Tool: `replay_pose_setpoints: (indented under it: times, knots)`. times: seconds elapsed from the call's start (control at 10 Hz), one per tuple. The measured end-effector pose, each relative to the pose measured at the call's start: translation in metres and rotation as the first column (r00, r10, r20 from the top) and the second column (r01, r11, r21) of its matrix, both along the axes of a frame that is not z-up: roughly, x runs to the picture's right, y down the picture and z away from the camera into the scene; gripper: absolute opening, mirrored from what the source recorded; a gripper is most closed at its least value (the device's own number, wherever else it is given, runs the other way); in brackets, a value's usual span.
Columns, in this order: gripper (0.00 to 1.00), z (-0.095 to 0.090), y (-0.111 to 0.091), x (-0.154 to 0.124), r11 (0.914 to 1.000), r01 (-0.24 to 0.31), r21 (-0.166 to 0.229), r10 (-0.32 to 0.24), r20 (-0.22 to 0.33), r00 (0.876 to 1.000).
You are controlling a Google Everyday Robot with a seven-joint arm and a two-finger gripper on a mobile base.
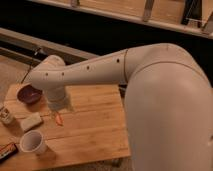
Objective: Pick up the ceramic cup
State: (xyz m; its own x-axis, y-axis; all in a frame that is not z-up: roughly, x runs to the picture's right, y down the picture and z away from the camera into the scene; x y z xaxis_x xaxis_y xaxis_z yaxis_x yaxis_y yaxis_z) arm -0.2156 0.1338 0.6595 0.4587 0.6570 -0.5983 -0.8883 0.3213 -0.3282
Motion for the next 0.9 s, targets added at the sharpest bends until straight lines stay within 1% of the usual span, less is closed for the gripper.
replay_pose_setpoints:
  times: [0.1, 0.2, 0.4, 0.6, 0.9]
  knots:
    - [0.65, -0.008, 0.007, -0.017, 0.999, 0.044, -0.004, -0.044, 0.044, 0.998]
    - [0.65, -0.013, 0.011, -0.029, 0.9972, 0.075, -0.003, -0.075, 0.074, 0.994]
    - [0.65, -0.019, 0.016, -0.043, 0.9938, 0.111, -0.001, -0.11, 0.112, 0.988]
    - [0.65, -0.022, 0.02, -0.051, 0.9914, 0.131, 0.0, -0.13, 0.135, 0.982]
    - [0.65, -0.023, 0.034, -0.061, 0.9838, 0.179, 0.002, -0.177, 0.163, 0.97]
